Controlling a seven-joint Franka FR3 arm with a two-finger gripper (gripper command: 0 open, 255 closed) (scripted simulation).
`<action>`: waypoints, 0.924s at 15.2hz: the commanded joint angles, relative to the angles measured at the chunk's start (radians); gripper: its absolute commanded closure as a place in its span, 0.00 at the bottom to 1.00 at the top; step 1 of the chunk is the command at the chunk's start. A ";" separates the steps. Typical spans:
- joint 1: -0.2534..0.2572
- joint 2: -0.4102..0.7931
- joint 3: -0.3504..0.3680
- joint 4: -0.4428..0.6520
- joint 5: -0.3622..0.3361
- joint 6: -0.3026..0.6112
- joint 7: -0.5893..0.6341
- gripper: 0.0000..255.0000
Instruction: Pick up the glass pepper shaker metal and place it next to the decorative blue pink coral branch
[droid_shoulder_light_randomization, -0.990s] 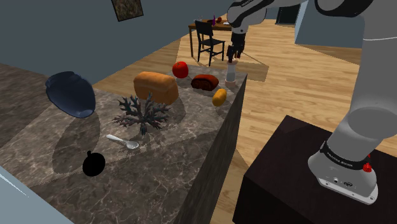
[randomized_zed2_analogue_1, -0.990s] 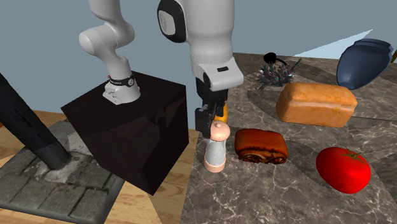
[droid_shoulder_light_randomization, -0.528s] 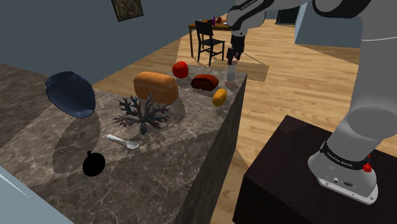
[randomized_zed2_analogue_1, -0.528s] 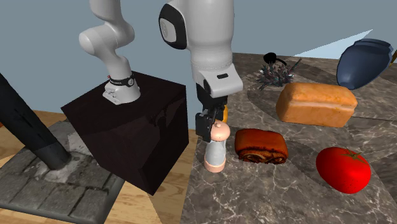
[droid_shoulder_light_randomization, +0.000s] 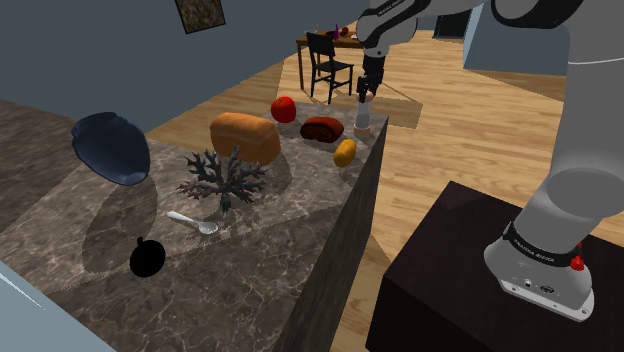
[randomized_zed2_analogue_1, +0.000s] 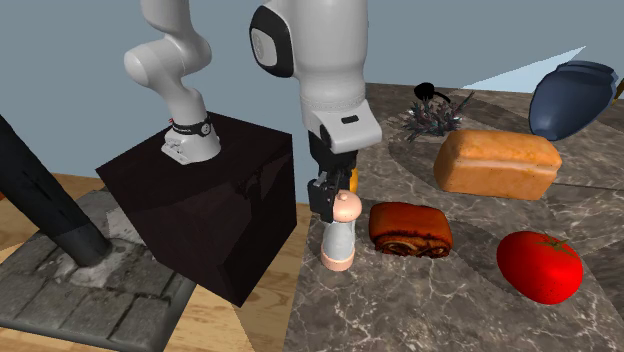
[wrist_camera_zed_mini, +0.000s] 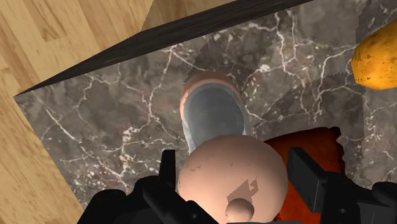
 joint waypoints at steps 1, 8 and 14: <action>0.000 0.000 0.000 0.000 0.000 0.000 0.000 1.00; 0.001 -0.017 -0.003 0.029 -0.007 -0.046 0.006 1.00; 0.001 -0.037 -0.006 0.082 -0.016 -0.119 0.013 1.00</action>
